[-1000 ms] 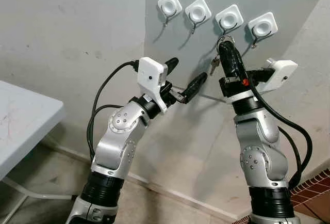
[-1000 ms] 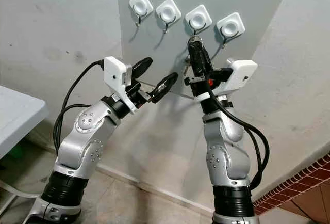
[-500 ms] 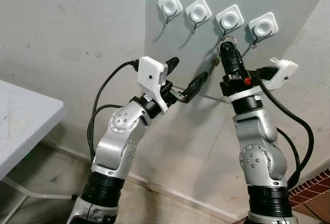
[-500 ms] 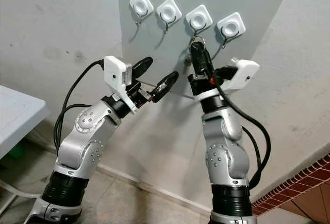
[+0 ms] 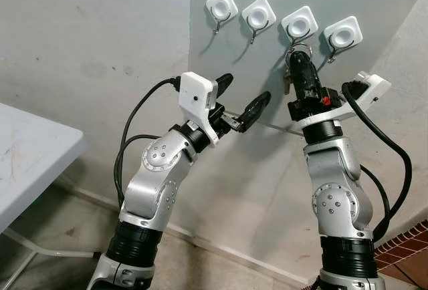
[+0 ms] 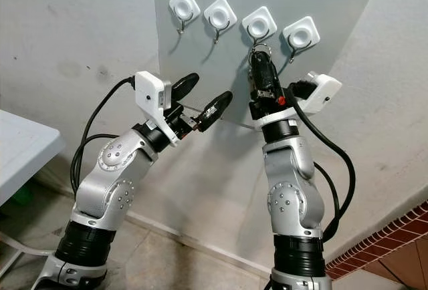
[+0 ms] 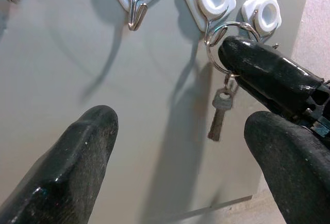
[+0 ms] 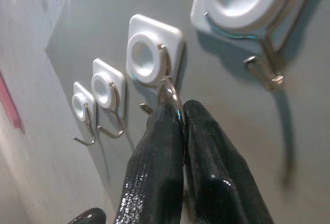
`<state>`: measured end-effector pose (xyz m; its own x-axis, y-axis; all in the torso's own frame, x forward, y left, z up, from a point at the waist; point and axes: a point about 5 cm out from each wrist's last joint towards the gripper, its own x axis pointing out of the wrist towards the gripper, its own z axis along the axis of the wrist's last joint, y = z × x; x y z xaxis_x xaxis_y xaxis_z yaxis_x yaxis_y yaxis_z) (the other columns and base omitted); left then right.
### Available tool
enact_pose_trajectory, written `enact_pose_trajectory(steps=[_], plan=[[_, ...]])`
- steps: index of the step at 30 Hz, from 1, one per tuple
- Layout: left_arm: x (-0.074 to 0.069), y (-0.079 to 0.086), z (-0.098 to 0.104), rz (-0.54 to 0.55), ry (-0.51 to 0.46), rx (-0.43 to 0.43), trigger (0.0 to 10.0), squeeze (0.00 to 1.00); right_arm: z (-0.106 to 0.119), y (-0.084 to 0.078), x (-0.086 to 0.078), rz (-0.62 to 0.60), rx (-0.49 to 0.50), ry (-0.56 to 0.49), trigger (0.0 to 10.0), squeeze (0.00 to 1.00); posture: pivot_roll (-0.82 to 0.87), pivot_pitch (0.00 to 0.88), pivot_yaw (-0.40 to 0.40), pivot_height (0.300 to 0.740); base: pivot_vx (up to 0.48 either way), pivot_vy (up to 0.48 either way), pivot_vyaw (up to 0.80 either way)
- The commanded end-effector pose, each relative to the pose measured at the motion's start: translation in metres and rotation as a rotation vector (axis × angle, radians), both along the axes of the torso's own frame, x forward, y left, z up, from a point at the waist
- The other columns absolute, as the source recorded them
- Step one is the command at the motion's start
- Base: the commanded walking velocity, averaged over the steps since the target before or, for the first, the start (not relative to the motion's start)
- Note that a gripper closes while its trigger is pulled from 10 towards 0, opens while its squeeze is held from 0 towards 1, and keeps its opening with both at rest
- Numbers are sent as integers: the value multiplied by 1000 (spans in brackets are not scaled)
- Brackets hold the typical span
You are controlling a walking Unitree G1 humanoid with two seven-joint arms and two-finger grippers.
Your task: Hang keys on a hook
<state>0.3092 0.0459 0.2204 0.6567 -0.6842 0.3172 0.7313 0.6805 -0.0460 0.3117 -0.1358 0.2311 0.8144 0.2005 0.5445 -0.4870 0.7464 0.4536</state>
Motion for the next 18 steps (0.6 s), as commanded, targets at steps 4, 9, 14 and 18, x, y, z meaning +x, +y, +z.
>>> enact_pose_trajectory(steps=[4, 9, 14, 18], plan=[[-1, -3, 12, -8, -33, -14, 10000, 0, 4, -4, -3, -3, 17, -21, 10000, 1000, 10, 5, -66, 740, 0, 0, 0], [-1, -3, 13, -5, -32, -15, 10000, 0, 3, -4, -3, -5, 28, -15, 10000, 1000, 10, 4, -65, 740, 0, 0, 0], [0, -2, 13, -2, -30, -19, 10000, 0, 2, -5, -4, -7, 28, -15, 10000, 1000, 10, 6, -65, 740, 0, 0, 0], [0, -1, 13, 7, -32, -17, 10000, 0, -1, -7, -4, -33, 13, -4, 10000, 1000, 10, 6, -65, 740, 0, 0, 0]])
